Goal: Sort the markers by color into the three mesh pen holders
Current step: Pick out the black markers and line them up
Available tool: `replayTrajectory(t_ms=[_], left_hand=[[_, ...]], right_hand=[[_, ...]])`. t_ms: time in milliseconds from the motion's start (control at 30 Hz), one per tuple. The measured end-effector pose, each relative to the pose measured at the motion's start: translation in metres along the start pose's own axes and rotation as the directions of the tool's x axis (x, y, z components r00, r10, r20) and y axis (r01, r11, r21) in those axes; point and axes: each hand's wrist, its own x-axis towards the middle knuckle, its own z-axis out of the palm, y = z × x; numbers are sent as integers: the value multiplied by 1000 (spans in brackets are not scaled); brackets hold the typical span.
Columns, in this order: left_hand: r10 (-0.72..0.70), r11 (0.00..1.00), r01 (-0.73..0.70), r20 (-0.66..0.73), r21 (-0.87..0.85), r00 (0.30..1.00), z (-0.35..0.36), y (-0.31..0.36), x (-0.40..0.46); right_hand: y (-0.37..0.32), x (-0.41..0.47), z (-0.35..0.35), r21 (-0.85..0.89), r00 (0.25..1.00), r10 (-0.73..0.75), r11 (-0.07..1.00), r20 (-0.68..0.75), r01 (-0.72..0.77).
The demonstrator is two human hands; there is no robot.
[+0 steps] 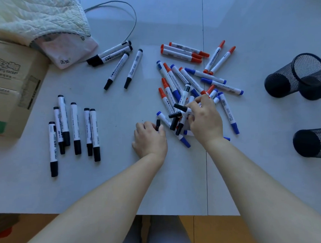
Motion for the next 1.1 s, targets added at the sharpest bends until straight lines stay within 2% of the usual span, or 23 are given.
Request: replayTrajectory(t_ms=[100, 200, 300, 567, 767, 967, 1100], left_hand=[[-42, 993, 42, 4, -106, 999, -9, 0, 9], [-73, 982, 70, -12, -177, 997, -20, -2, 21], [-93, 973, 84, -33, -215, 995, -28, -5, 34], [-68, 973, 42, -108, -228, 992, -56, -4, 72], [26, 990, -49, -171, -132, 985, -92, 3, 118], [194, 978, -173, -199, 117, 961, -120, -6, 162], [342, 920, -283, -206, 270, 917, -127, -7, 187]], right_hand=[[5, 6, -7, -20, 989, -146, 989, 30, 147], [13, 13, -12, -115, 948, -260, 952, 183, 283], [18, 19, -12, -164, 913, -299, 922, 279, 352], [9, 40, -9, -152, 846, -394, 869, 360, 470], [3, 48, -4, -204, 765, -432, 793, 477, 575], [-22, 59, -17, -164, 801, -447, 825, 398, 541], [-52, 77, -6, -138, 760, -507, 789, 407, 599]])
